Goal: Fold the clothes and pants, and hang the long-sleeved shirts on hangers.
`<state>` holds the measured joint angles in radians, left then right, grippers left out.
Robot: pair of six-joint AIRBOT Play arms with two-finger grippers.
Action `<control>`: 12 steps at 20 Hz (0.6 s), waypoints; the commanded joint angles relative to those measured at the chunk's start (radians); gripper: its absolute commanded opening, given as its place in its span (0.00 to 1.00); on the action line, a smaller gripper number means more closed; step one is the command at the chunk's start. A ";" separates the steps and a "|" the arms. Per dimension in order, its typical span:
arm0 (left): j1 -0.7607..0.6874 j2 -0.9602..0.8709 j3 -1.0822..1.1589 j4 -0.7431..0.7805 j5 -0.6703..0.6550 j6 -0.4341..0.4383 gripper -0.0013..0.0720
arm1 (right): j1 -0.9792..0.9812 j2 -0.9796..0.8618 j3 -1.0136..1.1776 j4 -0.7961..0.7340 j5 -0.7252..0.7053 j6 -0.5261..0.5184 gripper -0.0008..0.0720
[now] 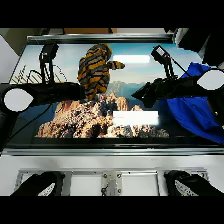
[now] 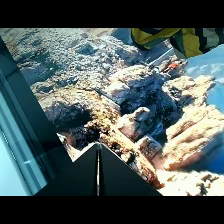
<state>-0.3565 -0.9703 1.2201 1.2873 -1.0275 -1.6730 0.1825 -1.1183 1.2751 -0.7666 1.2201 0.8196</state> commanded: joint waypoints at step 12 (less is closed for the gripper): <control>0.006 -0.366 0.096 0.169 0.426 0.106 1.00 | 0.001 -0.001 0.000 0.000 0.000 0.000 0.03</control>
<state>-0.3546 -1.1748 1.2549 1.3563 -0.6998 -1.5841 0.1825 -1.1183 1.2751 -0.7666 1.2201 0.8196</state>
